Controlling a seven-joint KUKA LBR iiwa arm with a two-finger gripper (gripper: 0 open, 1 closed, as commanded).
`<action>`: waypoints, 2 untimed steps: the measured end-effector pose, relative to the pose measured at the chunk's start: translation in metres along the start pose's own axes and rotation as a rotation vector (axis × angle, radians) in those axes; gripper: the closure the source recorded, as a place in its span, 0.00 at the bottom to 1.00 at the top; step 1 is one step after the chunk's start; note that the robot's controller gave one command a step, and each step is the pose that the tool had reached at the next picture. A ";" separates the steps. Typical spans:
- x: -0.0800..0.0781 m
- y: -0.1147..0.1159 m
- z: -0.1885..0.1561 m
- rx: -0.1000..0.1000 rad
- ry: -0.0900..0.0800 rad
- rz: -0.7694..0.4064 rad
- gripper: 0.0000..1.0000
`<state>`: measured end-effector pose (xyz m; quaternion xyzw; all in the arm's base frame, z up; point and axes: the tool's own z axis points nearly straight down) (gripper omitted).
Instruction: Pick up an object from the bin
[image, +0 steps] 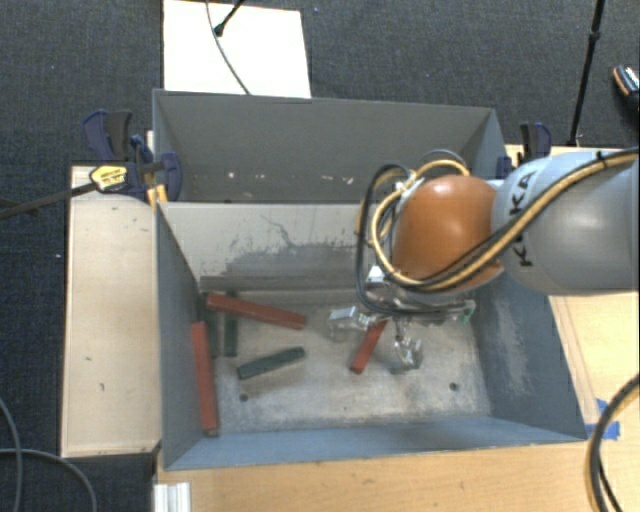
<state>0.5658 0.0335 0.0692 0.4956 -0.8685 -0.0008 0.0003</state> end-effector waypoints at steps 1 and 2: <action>-0.001 0.000 -0.001 0.000 0.000 0.006 0.00; 0.000 0.000 -0.001 0.000 0.000 0.010 1.00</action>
Offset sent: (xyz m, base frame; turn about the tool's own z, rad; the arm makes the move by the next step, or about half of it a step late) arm 0.0000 0.0000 0.0000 0.0000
